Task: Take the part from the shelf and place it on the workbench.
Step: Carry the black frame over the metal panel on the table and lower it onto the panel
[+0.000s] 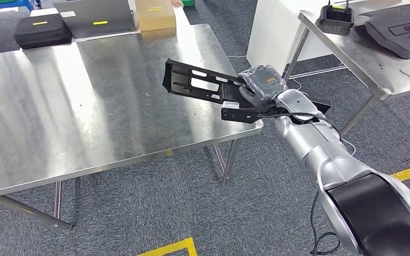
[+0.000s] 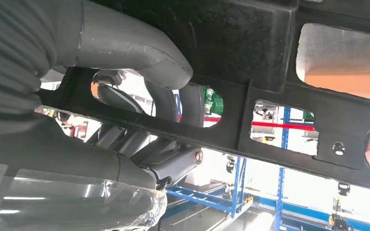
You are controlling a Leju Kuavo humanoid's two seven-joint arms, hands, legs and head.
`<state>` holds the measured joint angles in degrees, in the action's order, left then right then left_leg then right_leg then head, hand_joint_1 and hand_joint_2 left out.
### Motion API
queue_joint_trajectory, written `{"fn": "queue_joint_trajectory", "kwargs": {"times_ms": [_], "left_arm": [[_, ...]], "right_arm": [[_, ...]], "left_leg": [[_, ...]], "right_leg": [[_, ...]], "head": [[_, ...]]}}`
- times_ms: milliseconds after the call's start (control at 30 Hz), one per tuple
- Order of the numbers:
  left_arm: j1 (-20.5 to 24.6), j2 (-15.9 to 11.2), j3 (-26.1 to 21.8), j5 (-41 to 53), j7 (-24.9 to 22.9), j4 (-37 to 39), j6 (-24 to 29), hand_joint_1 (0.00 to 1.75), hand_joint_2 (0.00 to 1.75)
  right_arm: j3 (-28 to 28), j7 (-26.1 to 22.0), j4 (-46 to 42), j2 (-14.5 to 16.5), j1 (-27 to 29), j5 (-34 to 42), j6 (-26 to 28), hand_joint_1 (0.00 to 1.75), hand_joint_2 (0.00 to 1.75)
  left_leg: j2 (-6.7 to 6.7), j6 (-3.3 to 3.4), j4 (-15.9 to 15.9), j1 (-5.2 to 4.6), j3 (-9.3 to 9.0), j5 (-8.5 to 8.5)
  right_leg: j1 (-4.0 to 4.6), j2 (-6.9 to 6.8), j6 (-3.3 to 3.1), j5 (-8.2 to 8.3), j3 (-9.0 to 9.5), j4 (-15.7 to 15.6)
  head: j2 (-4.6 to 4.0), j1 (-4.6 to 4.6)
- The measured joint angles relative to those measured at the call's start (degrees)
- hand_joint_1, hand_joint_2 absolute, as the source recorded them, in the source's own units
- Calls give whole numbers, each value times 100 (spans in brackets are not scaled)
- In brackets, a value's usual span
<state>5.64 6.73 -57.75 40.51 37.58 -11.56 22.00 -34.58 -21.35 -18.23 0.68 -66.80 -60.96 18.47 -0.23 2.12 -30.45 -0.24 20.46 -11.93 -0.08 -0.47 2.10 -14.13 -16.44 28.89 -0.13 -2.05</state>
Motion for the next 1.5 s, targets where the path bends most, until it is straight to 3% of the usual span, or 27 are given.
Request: {"fn": "queue_joint_trajectory", "kwargs": {"times_ms": [267,500,833,1167,1500], "left_arm": [[7,0,-8,21,-2,0,-1,0,175],[7,3,-64,13,-5,0,35,0,175],[7,9,-88,-26,-5,0,35,0,175],[5,26,-106,-45,-12,0,-1,0,175],[5,20,-153,-66,-96,0,-146,0,175]], "right_arm": [[0,1,0,32,20,-46,7,175,175],[0,0,-1,77,29,-66,6,175,175],[0,0,-2,110,22,-73,-2,175,175],[2,19,-2,111,22,-72,-21,175,175],[2,70,-2,110,23,-89,-38,175,175]], "left_leg": [[0,-10,-413,-28,319,-114],[-1,-11,-454,-30,351,-113],[0,-13,-442,-29,340,-110],[-4,-6,-239,-29,106,-93],[-8,-6,-134,-29,8,-94]], "right_leg": [[-30,0,-8,-165,-393,525],[-33,0,-13,-174,-445,599],[-31,0,-14,-173,-429,578],[-30,-9,0,-153,-154,318],[-31,-14,4,-148,-38,183]], "head": [[0,-1],[0,-2],[0,-1],[0,-1],[0,-1]]}}
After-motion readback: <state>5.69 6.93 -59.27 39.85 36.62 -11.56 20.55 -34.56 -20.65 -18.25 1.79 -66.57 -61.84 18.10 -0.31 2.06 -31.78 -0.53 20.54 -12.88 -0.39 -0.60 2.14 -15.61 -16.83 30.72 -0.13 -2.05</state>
